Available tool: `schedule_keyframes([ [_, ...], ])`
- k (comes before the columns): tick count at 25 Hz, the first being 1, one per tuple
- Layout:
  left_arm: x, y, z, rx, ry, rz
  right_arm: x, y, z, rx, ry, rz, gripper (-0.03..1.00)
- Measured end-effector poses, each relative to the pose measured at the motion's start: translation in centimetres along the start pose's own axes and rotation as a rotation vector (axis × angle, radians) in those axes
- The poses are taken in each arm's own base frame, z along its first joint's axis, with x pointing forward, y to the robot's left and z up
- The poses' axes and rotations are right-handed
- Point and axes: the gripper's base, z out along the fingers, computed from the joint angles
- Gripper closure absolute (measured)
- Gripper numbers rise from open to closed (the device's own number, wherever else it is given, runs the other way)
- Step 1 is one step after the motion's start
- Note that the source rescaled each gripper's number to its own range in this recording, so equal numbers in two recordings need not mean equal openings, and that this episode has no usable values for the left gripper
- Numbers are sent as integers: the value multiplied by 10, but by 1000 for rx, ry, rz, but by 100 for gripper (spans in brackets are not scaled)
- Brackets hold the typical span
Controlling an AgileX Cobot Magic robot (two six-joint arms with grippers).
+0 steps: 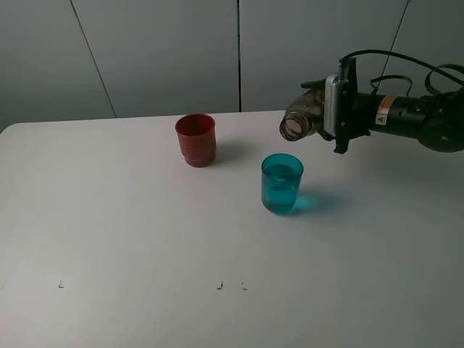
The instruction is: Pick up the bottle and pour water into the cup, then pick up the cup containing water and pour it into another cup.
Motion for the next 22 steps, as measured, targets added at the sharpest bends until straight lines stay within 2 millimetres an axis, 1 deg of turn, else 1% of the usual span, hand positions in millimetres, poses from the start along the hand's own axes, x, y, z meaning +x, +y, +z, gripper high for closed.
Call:
schedule_keyframes([
  [2, 0, 0, 0, 0, 0, 0, 0, 0, 0, -2, -2, 94, 95],
  [7, 0, 0, 0, 0, 0, 0, 0, 0, 0, 4, 1, 404, 95],
  [11, 0, 0, 0, 0, 0, 0, 2, -3, 0, 42, 13, 571, 95],
  [14, 0, 0, 0, 0, 0, 0, 5, -6, 0, 86, 31, 737, 95],
  [22, 0, 0, 0, 0, 0, 0, 33, -13, -14, 288, 109, 1265, 95],
])
